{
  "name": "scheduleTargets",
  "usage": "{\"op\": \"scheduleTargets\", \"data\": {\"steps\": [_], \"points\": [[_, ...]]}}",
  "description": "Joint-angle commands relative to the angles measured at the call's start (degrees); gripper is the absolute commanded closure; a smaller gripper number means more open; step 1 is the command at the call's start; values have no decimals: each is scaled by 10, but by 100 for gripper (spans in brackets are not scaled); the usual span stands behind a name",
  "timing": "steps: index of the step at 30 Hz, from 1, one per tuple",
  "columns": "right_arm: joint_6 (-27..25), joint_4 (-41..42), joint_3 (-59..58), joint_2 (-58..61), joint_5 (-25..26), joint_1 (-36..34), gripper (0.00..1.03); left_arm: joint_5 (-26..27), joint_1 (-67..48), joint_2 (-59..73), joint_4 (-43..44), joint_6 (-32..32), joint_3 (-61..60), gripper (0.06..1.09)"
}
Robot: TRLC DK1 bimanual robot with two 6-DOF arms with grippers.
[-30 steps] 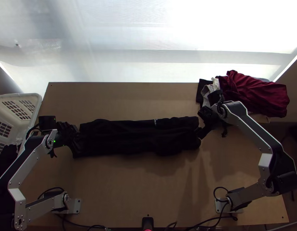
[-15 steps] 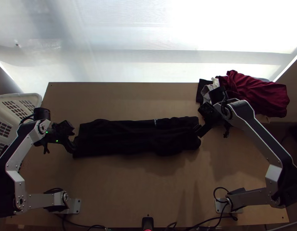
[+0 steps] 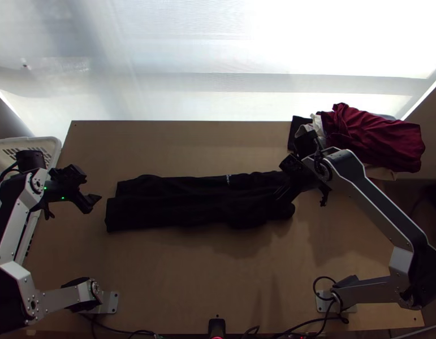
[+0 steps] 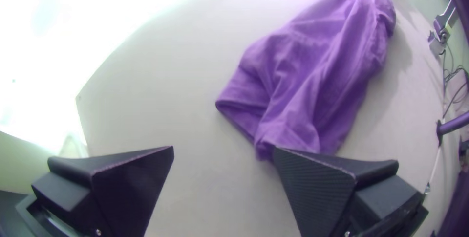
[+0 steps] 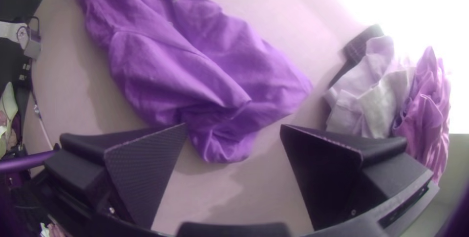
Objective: Fold the t-shirt
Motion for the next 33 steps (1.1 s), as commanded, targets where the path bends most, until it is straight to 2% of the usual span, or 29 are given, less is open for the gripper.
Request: {"op": "scheduleTargets", "data": {"steps": [1, 3, 6, 10, 12, 16, 19, 23, 27, 33], "points": [[15, 2, -13, 6, 0, 48, 19, -8, -59, -138, 59, -65, -16, 10], [19, 14, -19, 12, 0, 51, 31, -26, -80, -164, 89, -61, -41, 10], [27, 45, -28, 14, 0, 64, 51, -35, -151, -230, 51, -71, -74, 10], [27, 107, -32, 20, 0, 77, 101, -203, -371, -377, 149, -59, -217, 10], [27, 118, -29, 26, 0, 81, 100, -238, -418, -408, 175, -52, -266, 10], [27, 135, -43, 31, -1, 93, 100, -235, -434, -412, 202, -50, -318, 10], [27, 164, -67, 44, 0, 96, 100, -236, -445, -414, 251, -11, -372, 10], [27, 189, -78, 60, -1, 97, 100, -236, -445, -414, 287, 3, -404, 10], [27, 211, -88, 69, -1, 99, 100, -239, -465, -424, 250, 9, -422, 10], [30, 235, -107, 70, -1, 95, 100, -244, -474, -412, 265, 35, -450, 10]]}}
